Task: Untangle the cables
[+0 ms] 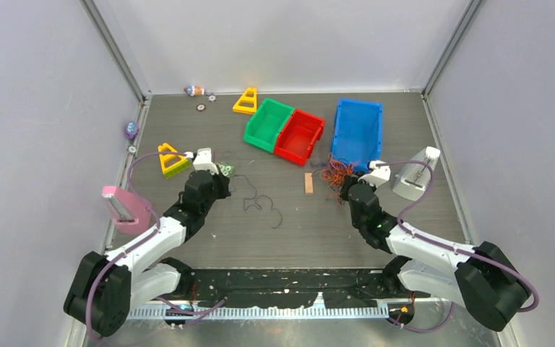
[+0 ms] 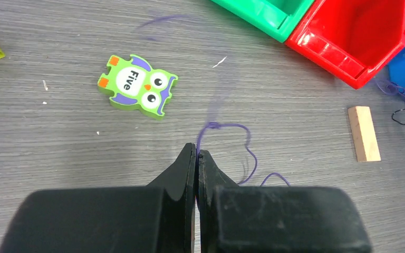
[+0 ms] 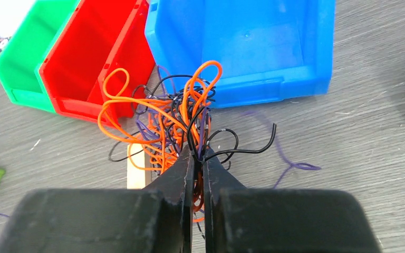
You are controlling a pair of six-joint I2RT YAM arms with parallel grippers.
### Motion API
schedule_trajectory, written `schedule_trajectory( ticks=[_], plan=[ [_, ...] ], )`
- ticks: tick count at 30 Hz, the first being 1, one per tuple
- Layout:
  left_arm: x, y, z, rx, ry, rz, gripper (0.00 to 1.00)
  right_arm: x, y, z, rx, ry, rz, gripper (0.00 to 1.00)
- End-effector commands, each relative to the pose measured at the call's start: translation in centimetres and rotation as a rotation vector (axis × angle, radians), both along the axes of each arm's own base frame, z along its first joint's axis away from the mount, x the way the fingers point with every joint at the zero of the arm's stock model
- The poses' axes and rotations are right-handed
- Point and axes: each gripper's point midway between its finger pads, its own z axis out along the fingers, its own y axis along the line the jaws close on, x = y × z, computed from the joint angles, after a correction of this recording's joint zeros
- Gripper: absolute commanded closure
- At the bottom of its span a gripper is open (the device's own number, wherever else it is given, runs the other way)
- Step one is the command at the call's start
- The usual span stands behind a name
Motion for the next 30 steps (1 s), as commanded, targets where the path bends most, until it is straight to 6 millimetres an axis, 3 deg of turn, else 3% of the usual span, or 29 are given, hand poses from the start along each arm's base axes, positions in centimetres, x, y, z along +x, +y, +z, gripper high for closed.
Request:
schedule_trajectory(
  ticks=[1,3,6,10,12,15,17,19,23,24,30],
  plan=[
    [0.6,0.3,1.1,0.010,-0.055,0.006,1.00,0.5,2.2,1.9,-0.028,-0.072,0.140,0.95],
    [0.4,-2.4,1.7,-0.017,-0.073,-0.146,1.00,0.2,5.9,3.6,-0.011,-0.153,0.351,0.95],
    [-0.3,-6.3,2.4,-0.064,-0.067,-0.366,0.96,-1.3,9.8,4.3,0.003,-0.208,0.591,0.95],
    [-0.6,-7.3,2.6,-0.082,-0.066,-0.420,0.96,-1.9,11.1,5.0,0.016,-0.247,0.675,0.95],
    [-0.6,-7.4,2.7,-0.080,-0.071,-0.426,0.88,-1.8,11.0,5.0,0.012,-0.249,0.668,0.95],
    [-0.6,-7.2,2.3,-0.054,-0.048,-0.413,0.66,-1.4,10.0,4.7,-0.002,-0.226,0.613,0.94],
    [-0.7,-6.7,1.8,0.006,-0.021,-0.381,0.53,-0.9,8.7,4.3,-0.010,-0.200,0.532,0.95],
    [-0.9,-5.8,1.3,0.116,0.004,-0.324,0.34,-0.1,6.3,3.8,-0.025,-0.172,0.389,0.94],
    [-1.7,-5.4,0.1,0.250,0.109,-0.298,0.05,-0.3,4.1,3.8,-0.042,-0.166,0.295,0.95],
    [-1.8,-5.3,-0.4,0.274,0.149,-0.302,0.01,-0.3,4.0,4.0,-0.043,-0.171,0.290,0.95],
    [-1.7,-3.6,-2.8,0.455,0.377,-0.266,0.00,-0.8,3.2,4.1,-0.040,-0.185,0.268,0.95]
  ],
)
